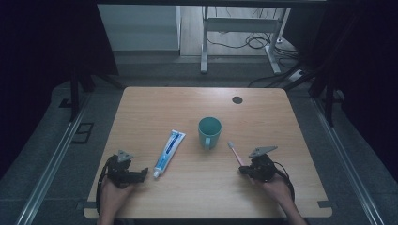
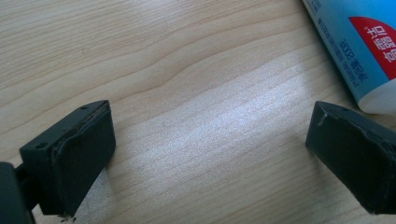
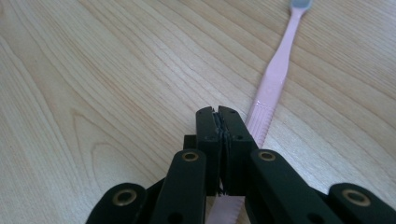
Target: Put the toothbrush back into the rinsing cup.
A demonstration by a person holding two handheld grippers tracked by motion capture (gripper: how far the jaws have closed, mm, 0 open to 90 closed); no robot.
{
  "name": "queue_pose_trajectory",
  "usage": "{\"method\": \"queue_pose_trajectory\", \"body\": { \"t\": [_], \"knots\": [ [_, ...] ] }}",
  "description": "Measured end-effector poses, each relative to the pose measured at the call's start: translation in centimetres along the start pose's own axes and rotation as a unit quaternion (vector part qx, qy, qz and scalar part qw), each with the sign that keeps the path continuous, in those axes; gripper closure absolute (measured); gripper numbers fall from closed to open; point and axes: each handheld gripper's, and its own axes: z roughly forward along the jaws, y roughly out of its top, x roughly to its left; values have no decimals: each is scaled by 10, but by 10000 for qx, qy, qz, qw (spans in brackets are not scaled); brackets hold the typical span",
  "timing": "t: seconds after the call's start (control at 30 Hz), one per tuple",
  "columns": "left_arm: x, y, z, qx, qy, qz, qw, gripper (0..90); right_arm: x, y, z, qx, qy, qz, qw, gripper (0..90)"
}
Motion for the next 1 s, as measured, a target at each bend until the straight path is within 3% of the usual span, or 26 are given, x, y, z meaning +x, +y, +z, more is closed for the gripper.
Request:
{"method": "queue_pose_trajectory", "body": {
  "t": [0.6, 0.7, 1.0],
  "knots": [
    [0, 0, 0, 2, -1, -5, 10000, 17, -12, -5, -6, 20, -80, 147, 9999, 854],
    [0, 0, 0, 3, 0, -6, 10000, 17, -10, -3, -11, -9, -44, 97, 9999, 827],
    [-1, 0, 0, 0, 4, -10, 10000, 17, -15, 3, -27, 256, -380, 25, 9989, 677]
  ]
}}
